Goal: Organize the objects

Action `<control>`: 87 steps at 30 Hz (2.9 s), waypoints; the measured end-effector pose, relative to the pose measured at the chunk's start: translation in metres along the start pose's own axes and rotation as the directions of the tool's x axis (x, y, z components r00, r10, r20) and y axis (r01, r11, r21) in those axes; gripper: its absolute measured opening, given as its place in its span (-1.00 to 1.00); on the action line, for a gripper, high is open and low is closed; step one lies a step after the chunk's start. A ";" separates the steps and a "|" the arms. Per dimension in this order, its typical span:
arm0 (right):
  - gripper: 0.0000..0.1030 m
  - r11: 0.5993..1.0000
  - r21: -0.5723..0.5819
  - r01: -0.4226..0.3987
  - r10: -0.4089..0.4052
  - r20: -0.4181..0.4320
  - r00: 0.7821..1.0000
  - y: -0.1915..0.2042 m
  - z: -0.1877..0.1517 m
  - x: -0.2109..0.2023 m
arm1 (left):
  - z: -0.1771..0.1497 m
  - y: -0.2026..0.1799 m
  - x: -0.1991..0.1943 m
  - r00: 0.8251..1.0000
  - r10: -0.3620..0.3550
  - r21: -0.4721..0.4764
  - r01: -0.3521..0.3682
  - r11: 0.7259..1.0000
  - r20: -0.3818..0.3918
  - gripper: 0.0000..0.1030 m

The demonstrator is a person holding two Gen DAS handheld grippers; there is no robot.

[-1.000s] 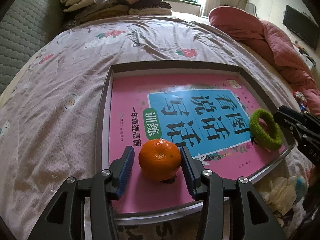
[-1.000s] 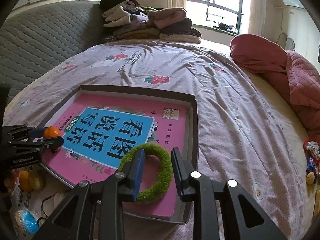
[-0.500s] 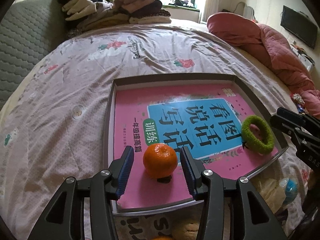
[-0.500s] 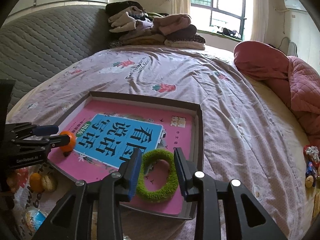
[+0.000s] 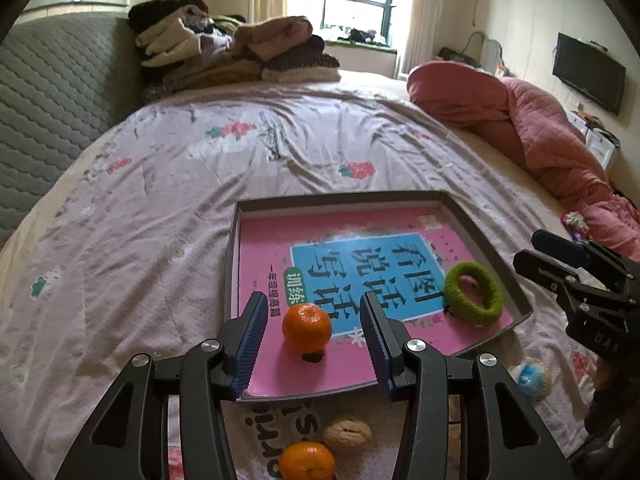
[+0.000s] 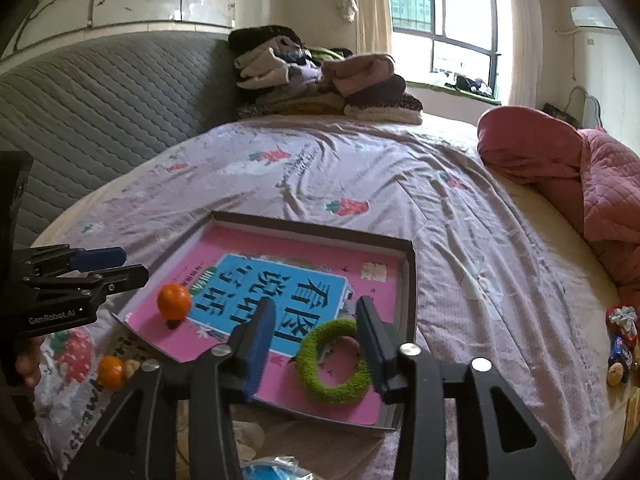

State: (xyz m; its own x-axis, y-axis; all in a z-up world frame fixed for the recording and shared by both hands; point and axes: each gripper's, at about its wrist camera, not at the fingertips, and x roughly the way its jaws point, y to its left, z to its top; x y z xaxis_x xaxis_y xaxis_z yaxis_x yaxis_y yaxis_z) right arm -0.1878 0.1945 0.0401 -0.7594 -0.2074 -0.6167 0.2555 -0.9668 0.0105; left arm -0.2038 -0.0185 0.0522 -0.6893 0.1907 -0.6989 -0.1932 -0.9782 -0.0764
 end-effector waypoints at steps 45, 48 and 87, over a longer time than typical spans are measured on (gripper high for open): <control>0.20 0.998 -0.033 -0.053 0.056 0.109 0.992 0.019 -0.042 -0.078 | -0.081 -0.034 -0.085 0.989 0.019 0.071 -0.030 0.997 0.149 0.21; 0.20 0.999 -0.042 -0.030 0.034 0.095 0.995 0.020 -0.048 -0.076 | -0.088 -0.036 -0.086 0.989 0.028 0.076 -0.040 0.996 0.146 0.21; 0.20 1.000 -0.015 -0.010 0.010 -0.006 1.000 0.014 -0.095 -0.076 | -0.134 -0.055 -0.081 0.999 0.007 0.116 -0.013 0.993 0.049 0.23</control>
State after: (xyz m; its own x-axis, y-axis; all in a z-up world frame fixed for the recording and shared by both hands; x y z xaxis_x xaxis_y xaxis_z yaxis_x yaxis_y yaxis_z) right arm -0.0699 0.2108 0.0124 -0.7534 -0.2157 -0.6211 0.2719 -0.9623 0.0045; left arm -0.0445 0.0089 0.0177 -0.7238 0.1874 -0.6641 -0.2640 -0.9644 0.0156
